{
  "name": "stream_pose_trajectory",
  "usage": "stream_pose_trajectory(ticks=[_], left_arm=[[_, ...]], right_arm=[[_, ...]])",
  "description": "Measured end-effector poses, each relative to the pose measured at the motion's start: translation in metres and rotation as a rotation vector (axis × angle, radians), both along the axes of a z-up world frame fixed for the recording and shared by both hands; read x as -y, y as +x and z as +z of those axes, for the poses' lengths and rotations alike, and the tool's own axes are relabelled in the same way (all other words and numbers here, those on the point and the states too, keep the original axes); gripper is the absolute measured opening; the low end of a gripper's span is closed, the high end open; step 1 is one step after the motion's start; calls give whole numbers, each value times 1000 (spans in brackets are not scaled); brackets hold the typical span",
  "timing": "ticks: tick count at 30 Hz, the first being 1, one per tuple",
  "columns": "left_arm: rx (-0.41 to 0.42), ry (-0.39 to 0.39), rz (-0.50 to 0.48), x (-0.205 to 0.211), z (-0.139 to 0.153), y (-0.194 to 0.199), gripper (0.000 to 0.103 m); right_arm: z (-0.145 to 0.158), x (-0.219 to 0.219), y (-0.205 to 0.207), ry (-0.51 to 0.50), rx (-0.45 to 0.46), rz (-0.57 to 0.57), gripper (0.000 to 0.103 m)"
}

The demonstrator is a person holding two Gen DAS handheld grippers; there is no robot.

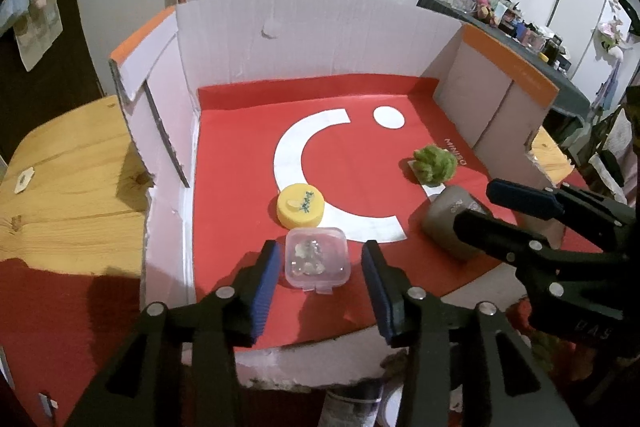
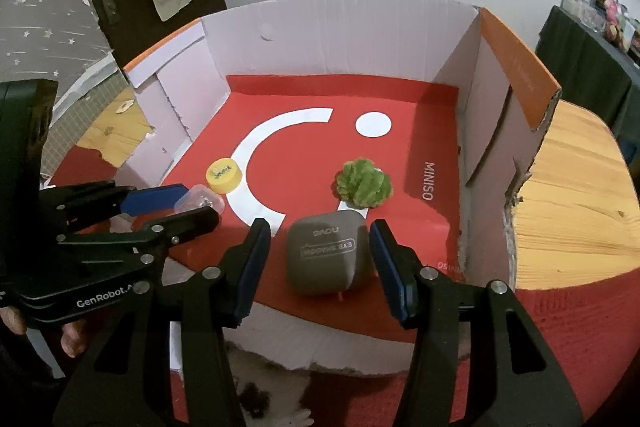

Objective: Organize objects
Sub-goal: 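Open the right tool to release the case while the left releases the clear box, then withdraw both tools from the box toward the remaining items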

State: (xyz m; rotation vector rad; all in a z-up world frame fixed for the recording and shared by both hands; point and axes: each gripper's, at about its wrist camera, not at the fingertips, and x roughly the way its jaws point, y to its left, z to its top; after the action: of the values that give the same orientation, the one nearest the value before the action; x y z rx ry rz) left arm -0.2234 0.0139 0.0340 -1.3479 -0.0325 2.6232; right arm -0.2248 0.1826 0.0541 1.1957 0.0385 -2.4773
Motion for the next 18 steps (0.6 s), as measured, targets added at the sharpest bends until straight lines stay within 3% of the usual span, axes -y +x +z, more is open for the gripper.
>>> stream_pose_trajectory(ticks=[5,18], left_arm=[[-17,-7,2,0,6,8,47],[-69,-8,17,4,20,35,62]], right_arm=[[5,0,6,-14,-17,-4,57],[21,-4,29,-28,-69,-12,71]])
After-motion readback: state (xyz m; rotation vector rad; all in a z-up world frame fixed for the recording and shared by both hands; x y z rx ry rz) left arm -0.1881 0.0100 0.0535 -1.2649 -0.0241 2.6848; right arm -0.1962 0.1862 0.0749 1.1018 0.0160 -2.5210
